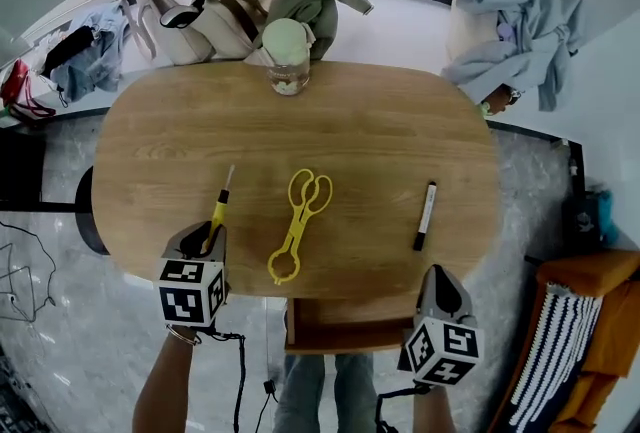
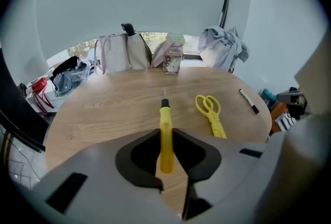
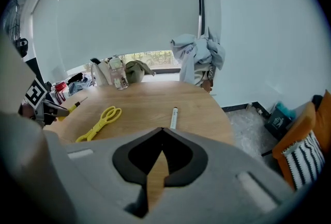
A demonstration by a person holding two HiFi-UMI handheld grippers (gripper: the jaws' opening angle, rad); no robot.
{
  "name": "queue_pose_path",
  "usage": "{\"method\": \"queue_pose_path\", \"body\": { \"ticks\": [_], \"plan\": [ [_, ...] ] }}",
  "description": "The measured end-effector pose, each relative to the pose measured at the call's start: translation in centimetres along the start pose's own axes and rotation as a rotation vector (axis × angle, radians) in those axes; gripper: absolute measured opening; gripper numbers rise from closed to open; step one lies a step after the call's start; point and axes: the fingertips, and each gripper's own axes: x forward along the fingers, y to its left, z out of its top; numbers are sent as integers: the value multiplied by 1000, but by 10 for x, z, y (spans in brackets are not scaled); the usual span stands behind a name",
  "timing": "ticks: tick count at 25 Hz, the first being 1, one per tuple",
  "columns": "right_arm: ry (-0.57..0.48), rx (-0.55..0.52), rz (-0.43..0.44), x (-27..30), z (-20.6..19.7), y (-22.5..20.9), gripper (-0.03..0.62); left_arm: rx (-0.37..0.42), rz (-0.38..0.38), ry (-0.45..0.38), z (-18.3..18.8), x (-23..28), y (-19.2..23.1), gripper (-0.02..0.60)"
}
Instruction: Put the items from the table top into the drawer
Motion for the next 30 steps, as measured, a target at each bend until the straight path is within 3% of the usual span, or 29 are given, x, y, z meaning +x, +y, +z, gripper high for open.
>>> {"method": "queue_pose_path", "body": {
  "ticks": [16, 30],
  "plan": [
    [-20, 103, -113, -69, -28, -90, 5, 154, -213, -19, -5, -31, -171, 67],
    [-14, 243, -226, -103, -69, -149, 5, 400, -418, 32, -28, -33, -285, 66]
  ]
}}
